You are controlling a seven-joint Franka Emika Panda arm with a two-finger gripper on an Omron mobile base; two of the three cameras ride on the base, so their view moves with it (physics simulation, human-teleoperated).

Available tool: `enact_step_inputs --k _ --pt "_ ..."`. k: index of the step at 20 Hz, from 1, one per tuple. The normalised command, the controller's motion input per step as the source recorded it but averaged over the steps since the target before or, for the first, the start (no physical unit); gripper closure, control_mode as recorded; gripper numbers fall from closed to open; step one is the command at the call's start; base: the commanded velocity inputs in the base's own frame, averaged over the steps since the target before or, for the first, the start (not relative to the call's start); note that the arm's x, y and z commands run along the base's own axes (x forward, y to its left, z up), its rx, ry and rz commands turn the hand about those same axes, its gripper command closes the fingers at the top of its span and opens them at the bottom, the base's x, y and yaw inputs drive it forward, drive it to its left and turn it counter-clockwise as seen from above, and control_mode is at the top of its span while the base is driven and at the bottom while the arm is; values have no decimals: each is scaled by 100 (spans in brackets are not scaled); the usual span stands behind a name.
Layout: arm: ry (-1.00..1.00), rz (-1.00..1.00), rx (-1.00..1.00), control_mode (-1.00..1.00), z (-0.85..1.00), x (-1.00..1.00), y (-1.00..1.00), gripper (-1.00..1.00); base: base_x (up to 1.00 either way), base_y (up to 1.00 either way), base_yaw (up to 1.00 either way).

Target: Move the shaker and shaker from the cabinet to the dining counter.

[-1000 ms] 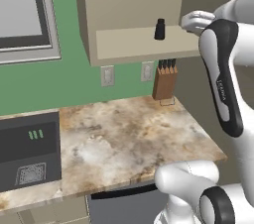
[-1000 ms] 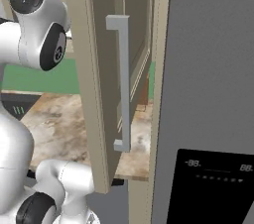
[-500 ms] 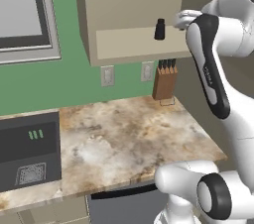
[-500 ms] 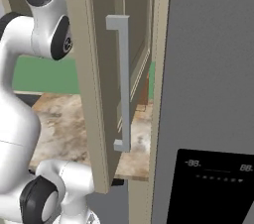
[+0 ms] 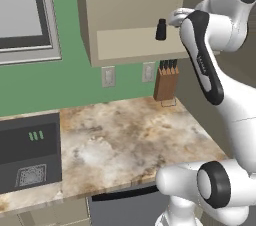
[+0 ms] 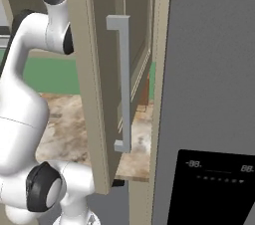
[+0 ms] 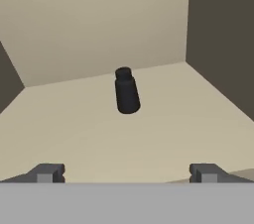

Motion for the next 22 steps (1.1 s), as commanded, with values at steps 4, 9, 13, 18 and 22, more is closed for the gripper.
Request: enact_step_inputs --k 4,9,13,18,22 --pt "0 1 0 -100 -4 42 0 -100 0 0 0" --pt "0 2 -4 -100 -19 28 0 -100 0 0 0" --pt "0 2 -6 -100 -18 33 0 -100 0 0 0" --pt "0 1 -5 -100 -9 38 0 -100 0 0 0" --pt "0 0 -3 -100 -1 42 0 -100 0 0 0"
